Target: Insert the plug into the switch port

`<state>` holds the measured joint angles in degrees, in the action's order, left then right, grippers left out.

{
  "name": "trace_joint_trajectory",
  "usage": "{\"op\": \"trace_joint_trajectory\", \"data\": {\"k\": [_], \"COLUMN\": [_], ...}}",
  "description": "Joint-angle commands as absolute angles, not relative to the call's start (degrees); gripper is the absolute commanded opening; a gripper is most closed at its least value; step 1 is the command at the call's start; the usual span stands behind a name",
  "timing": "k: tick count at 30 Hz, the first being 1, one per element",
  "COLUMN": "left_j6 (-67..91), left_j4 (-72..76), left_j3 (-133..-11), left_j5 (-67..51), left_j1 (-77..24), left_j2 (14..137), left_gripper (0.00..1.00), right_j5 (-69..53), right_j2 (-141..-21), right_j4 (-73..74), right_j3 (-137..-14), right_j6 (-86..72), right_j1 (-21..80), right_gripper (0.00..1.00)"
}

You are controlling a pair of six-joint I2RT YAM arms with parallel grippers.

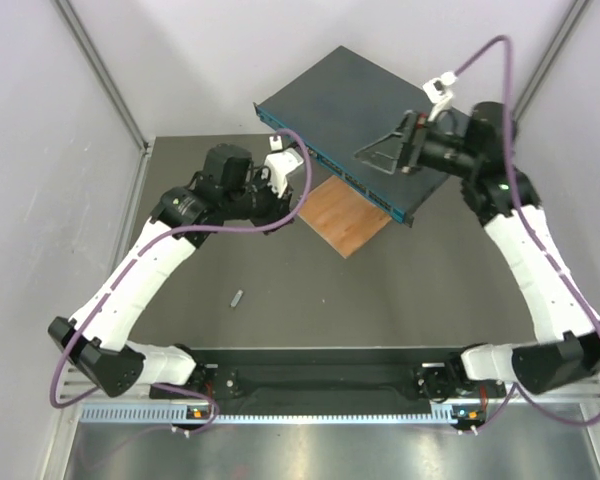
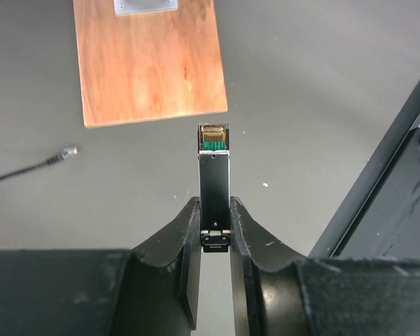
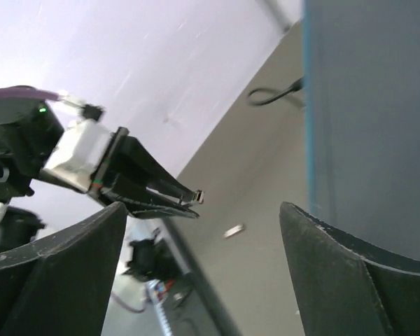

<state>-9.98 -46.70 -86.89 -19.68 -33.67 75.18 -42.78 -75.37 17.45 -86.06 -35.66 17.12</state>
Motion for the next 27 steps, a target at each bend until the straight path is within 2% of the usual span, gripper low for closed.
{"op": "trace_joint_trajectory", "data": {"k": [1, 3, 7, 11, 16, 24, 27], "left_j6": [-7.91, -7.91, -6.25, -9.39, -11.6, -10.02, -9.06], "left_j4": [-49.04, -49.92, -49.4, -49.39, -51.77, -51.33, -50.71], "left_j3": [-91.31, -92.1, -92.73, -93.69, -97.03, -95.45, -95.27], "left_j5": [-17.32, -15.66, -13.1, -13.01, -16.34, -19.95, -19.69], "left_j1": [-33.4, -33.4, -33.31, -33.22, -33.22, -32.52, -32.52], "left_j2": [77.6, 78.66, 78.31, 77.26, 79.01, 80.33, 80.16], "left_gripper": [0.0, 0.0, 0.0, 0.0, 0.0, 0.0, 0.0], "right_j5": [-39.99, -38.06, -38.14, -45.87, -56.76, -59.86, -58.28], "right_j2": [-68.39, -65.32, -60.74, -58.36, -61.17, -66.61, -69.52], "right_j4": [22.75, 25.65, 31.1, 32.95, 31.56, 11.18, 11.5], "right_j3": [-89.03, -89.21, -87.98, -82.72, -76.3, -68.55, -69.08], "right_j6": [-27.17, -24.44, -24.08, -27.32, -32.78, -43.33, -41.32], "right_j1": [11.63, 9.07, -2.69, -14.13, -28.54, -28.75, -25.59], "right_gripper": [0.89, 0.92, 0.96, 0.99, 1.0, 0.99, 1.0]}}
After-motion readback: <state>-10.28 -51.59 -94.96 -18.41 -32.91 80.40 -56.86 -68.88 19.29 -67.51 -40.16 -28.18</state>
